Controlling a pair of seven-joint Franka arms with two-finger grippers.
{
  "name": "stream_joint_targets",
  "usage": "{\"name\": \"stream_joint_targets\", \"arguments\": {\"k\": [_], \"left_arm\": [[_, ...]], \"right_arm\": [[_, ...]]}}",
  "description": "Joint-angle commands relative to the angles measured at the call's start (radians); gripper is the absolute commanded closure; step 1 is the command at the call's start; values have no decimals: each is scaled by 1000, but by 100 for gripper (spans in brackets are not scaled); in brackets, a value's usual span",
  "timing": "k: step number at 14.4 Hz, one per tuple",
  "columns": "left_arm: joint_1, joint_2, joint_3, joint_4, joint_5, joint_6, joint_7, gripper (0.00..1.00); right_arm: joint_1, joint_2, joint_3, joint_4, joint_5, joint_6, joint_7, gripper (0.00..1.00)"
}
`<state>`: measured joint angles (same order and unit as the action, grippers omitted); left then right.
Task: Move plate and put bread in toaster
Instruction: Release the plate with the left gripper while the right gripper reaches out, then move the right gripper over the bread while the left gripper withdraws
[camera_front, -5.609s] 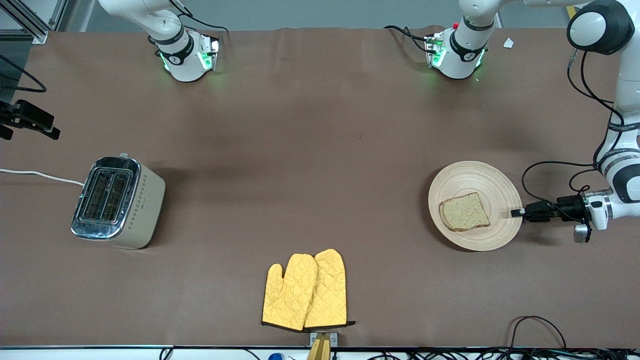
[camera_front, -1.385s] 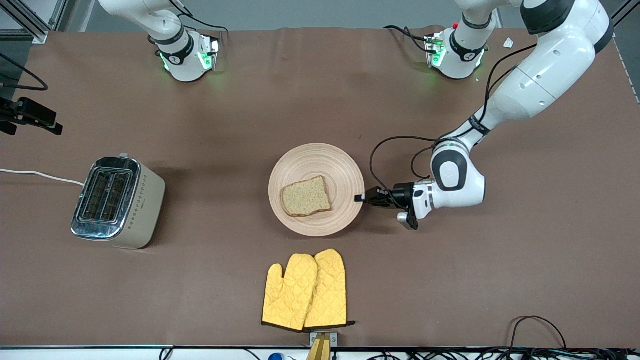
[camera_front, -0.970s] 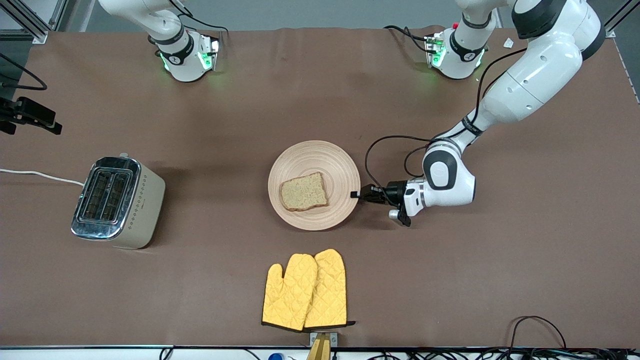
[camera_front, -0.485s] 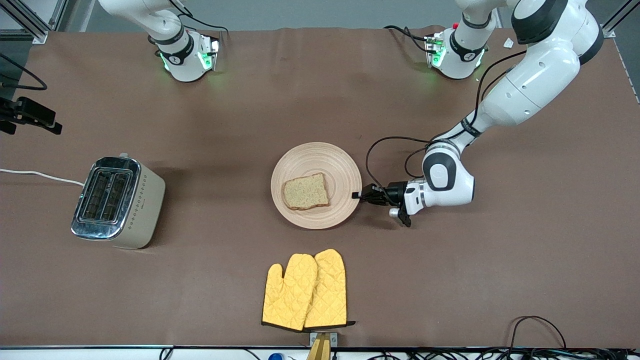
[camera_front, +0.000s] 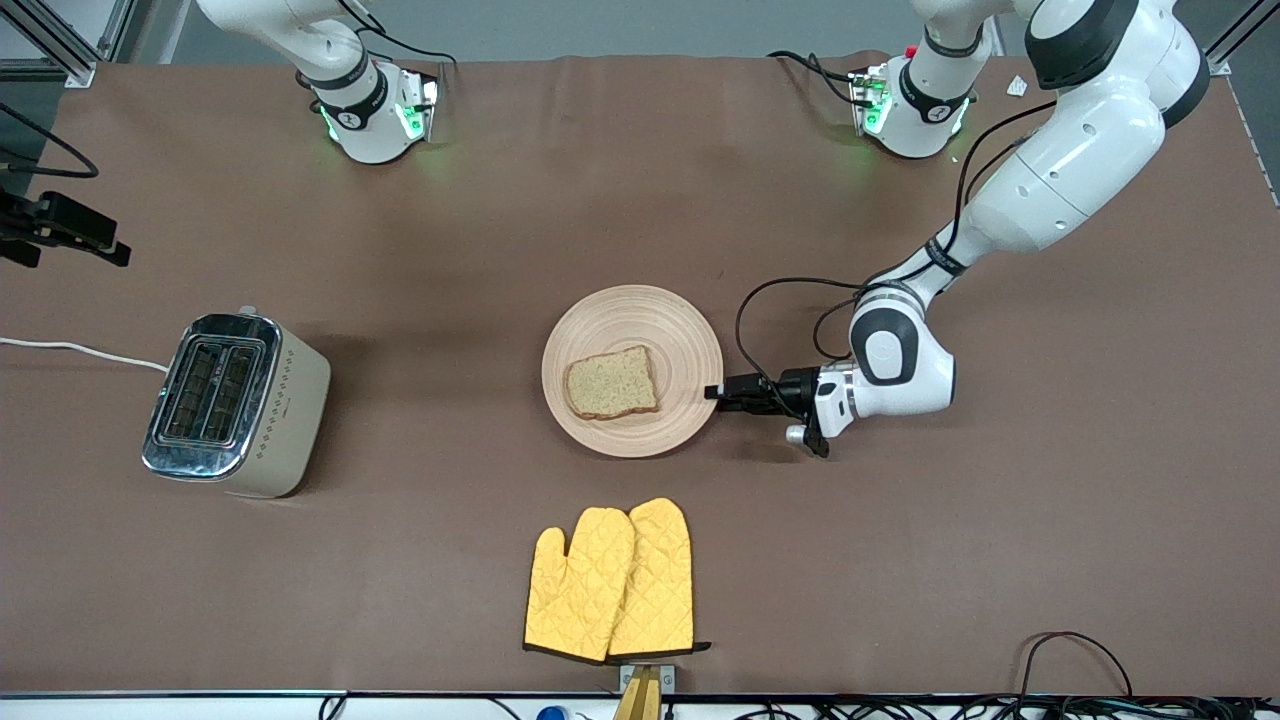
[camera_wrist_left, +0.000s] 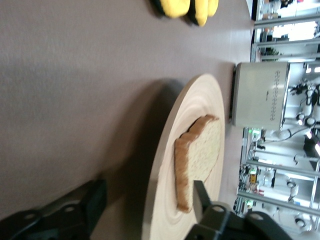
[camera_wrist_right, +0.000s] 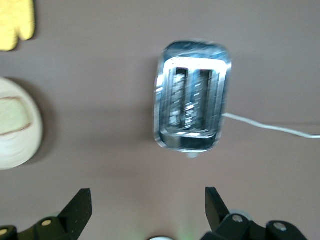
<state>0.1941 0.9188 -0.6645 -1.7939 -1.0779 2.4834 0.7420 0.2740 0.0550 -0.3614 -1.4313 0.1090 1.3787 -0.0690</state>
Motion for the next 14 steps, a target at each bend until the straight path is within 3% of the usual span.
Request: {"name": "stream_joint_targets", "arguments": {"k": [1, 5, 9, 11, 14], "left_arm": [[13, -61, -4, 25, 10, 6, -130, 0], [68, -80, 5, 102, 249, -15, -335, 0], [160, -93, 0, 171, 476, -110, -478, 0], [195, -112, 0, 208, 519, -164, -492, 0], [231, -113, 8, 287, 637, -253, -513, 0]], "right_arm": [[-10, -11, 10, -30, 90, -41, 12, 0], [42, 9, 16, -116, 175, 81, 29, 0], [215, 17, 16, -329, 178, 382, 188, 0], [287, 77, 18, -350, 199, 488, 254, 0], [323, 173, 16, -348, 302, 571, 307, 0]]}}
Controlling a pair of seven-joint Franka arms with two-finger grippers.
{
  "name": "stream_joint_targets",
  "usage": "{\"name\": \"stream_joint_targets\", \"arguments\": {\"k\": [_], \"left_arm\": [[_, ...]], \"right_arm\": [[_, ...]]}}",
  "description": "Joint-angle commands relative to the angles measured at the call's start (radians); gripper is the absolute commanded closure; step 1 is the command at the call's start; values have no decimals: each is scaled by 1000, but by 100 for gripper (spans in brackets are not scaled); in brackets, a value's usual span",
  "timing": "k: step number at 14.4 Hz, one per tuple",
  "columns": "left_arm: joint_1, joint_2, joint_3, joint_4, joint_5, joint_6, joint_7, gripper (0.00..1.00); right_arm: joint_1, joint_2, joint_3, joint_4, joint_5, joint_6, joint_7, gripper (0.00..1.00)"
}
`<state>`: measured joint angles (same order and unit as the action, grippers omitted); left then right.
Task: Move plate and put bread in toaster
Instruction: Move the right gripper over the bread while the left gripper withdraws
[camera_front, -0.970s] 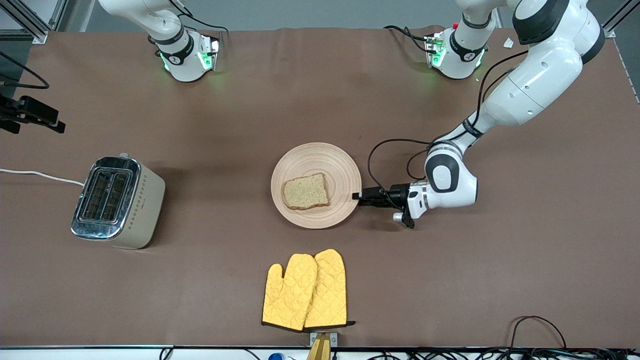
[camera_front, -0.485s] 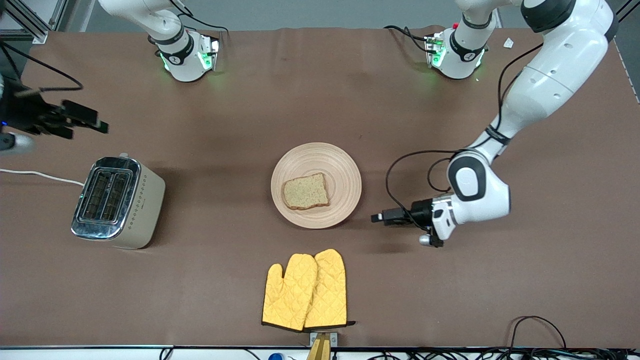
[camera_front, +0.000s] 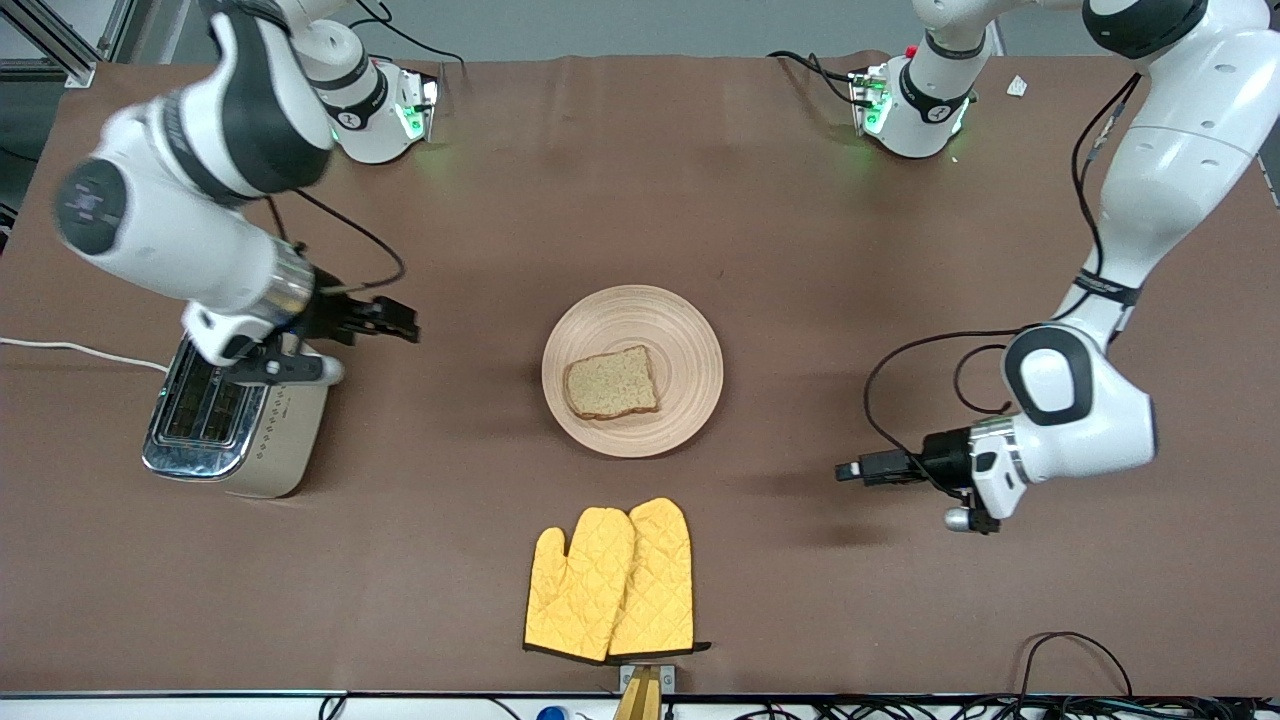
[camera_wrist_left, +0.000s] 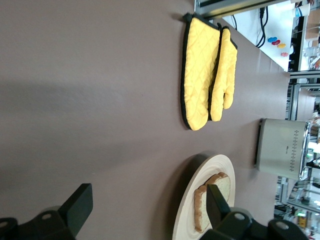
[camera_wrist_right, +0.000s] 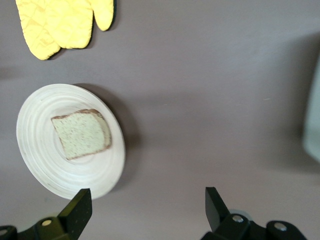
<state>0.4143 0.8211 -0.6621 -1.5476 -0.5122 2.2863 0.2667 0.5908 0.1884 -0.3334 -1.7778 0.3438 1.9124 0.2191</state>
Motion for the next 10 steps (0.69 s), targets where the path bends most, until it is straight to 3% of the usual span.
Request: {"name": "stream_joint_targets", "arguments": {"k": [1, 3, 7, 10], "left_arm": [[26, -17, 6, 61, 117, -83, -56, 0], [55, -22, 1, 89, 199, -117, -64, 0], [106, -92, 5, 125, 207, -215, -104, 0], [129, -115, 4, 181, 283, -332, -199, 0]], "right_arm": [[15, 64, -12, 0, 87, 63, 19, 0], [53, 130, -12, 0, 93, 149, 19, 0], [147, 279, -12, 8, 156, 302, 20, 3], [202, 324, -12, 8, 169, 358, 55, 5]]}}
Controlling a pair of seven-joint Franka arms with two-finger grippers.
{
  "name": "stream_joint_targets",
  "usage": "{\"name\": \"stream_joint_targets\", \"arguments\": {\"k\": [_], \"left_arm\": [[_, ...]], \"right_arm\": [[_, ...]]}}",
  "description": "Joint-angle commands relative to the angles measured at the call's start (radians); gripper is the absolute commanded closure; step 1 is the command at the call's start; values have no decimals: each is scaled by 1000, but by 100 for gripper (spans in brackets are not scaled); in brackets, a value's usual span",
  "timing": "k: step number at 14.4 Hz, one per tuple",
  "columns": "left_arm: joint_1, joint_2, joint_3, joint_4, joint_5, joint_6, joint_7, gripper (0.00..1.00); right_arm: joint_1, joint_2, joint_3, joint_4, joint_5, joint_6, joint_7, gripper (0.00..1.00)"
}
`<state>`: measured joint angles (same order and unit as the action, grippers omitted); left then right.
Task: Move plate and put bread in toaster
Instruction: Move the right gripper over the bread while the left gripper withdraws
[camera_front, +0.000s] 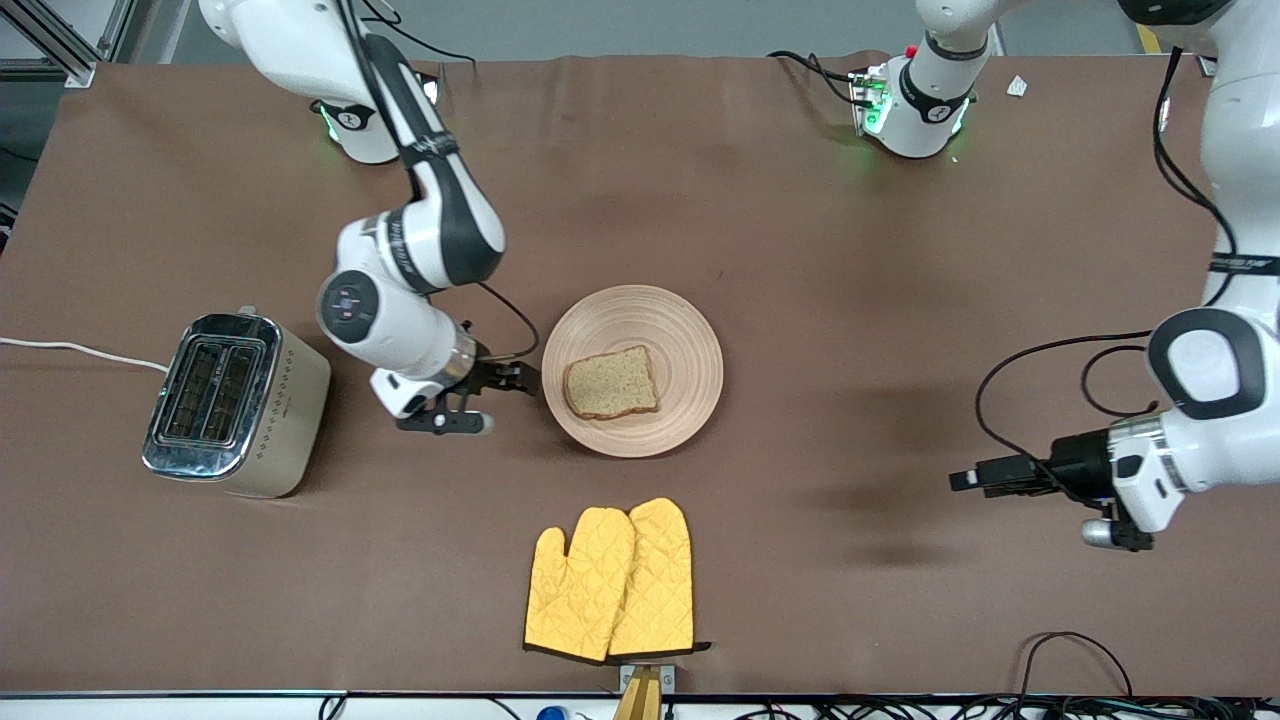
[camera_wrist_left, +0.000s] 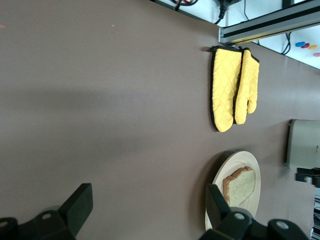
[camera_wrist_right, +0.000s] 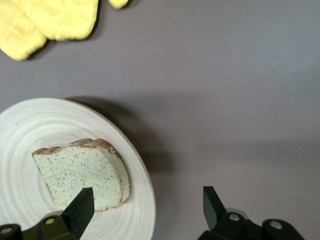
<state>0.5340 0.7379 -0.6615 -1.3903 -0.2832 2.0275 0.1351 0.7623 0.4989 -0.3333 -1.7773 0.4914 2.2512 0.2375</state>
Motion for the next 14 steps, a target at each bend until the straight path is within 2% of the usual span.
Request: {"name": "stream_joint_targets", "arguments": {"k": [1, 4, 7, 11, 14], "left_arm": [[9, -46, 0, 33, 80, -93, -109, 0], [3, -118, 0, 37, 166, -131, -195, 0], [1, -199, -3, 39, 228, -238, -244, 0], [-6, -305, -6, 34, 352, -314, -281, 0], [-22, -368, -6, 36, 374, -383, -334, 0]], "right_arm": [[49, 33, -10, 7, 19, 39, 70, 7], [97, 98, -10, 12, 21, 117, 123, 19], [109, 127, -10, 30, 19, 120, 158, 32], [123, 133, -10, 30, 18, 113, 204, 37], [132, 133, -10, 30, 18, 108, 207, 40]]}}
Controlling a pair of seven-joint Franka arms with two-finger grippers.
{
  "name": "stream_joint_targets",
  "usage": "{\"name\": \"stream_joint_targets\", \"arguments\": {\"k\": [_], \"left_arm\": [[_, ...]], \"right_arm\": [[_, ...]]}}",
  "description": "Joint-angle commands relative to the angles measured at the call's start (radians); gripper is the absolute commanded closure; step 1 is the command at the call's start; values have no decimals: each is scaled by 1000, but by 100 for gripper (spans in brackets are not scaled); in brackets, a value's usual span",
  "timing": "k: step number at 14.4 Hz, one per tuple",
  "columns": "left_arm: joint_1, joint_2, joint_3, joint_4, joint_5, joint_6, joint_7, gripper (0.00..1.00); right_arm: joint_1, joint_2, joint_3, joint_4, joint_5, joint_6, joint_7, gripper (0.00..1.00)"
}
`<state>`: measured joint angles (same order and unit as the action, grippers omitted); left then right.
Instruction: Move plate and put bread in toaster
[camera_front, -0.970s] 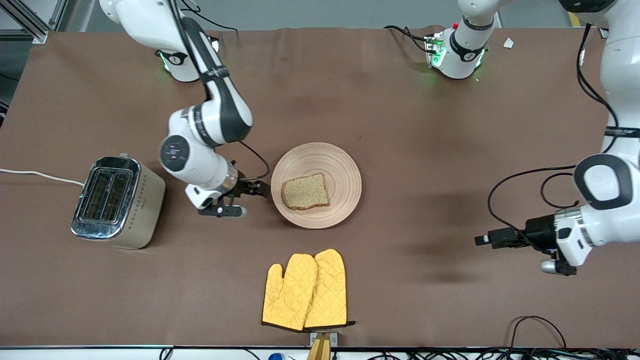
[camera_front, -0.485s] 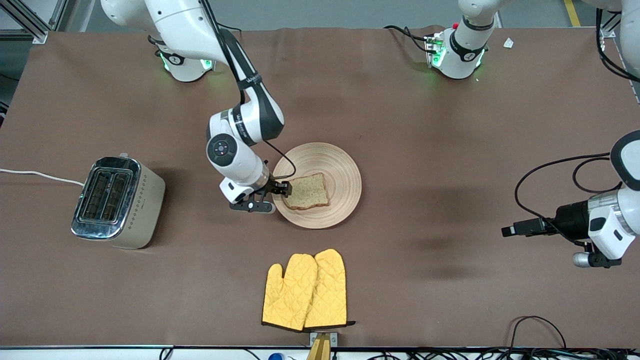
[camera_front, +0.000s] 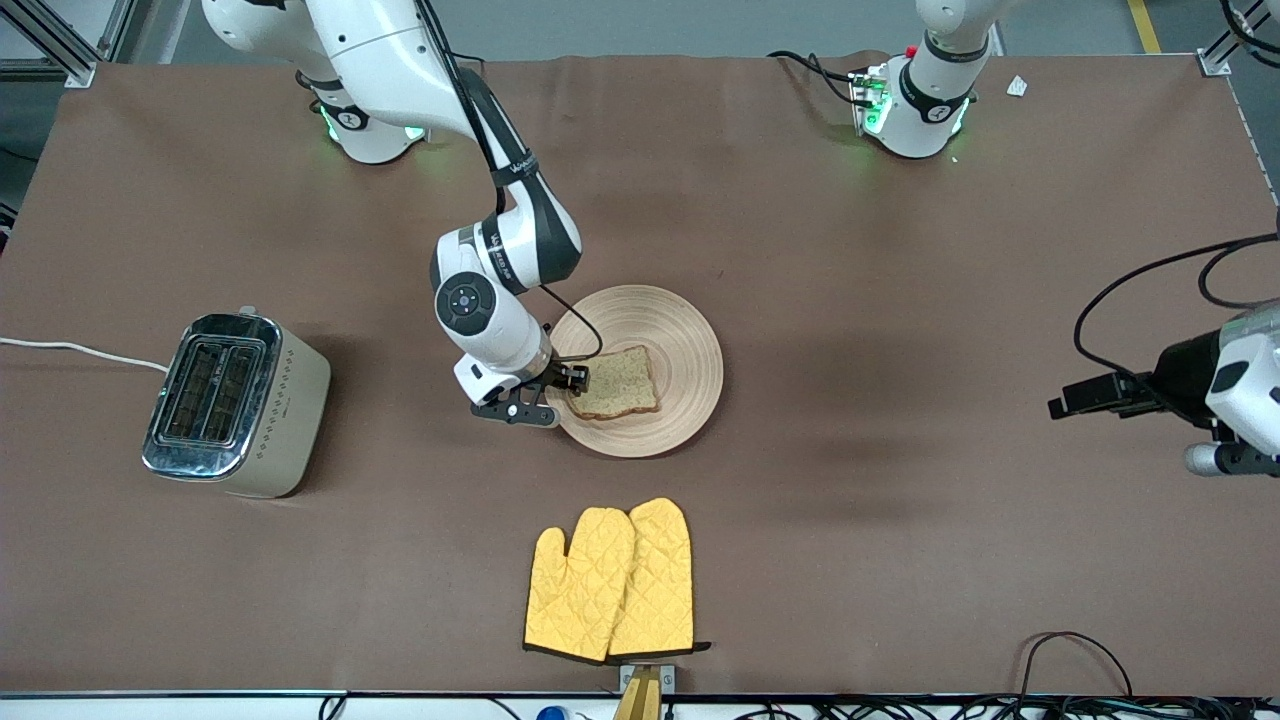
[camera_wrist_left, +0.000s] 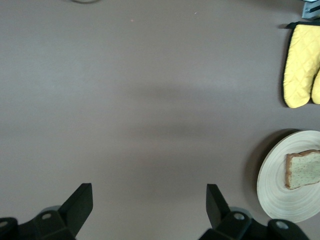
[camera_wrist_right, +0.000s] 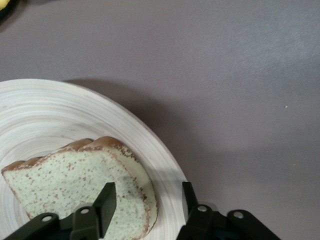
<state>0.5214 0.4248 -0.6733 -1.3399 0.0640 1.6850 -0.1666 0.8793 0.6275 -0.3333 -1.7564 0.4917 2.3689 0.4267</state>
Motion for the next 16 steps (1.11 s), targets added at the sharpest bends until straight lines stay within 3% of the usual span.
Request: {"name": "stream_joint_targets", "arguments": {"k": [1, 4, 10, 16], "left_arm": [[-11, -75, 8, -15, 28, -57, -33, 0], [-32, -161, 21, -30, 31, -79, -33, 0], [-421, -300, 433, -58, 42, -197, -13, 0], [-526, -438, 559, -220, -37, -153, -11, 0]], "right_arm": [[15, 5, -10, 9, 18, -10, 20, 41], [32, 9, -10, 9, 18, -5, 69, 41], [38, 15, -10, 11, 18, -2, 83, 49], [47, 24, -10, 12, 18, 4, 83, 59]]}}
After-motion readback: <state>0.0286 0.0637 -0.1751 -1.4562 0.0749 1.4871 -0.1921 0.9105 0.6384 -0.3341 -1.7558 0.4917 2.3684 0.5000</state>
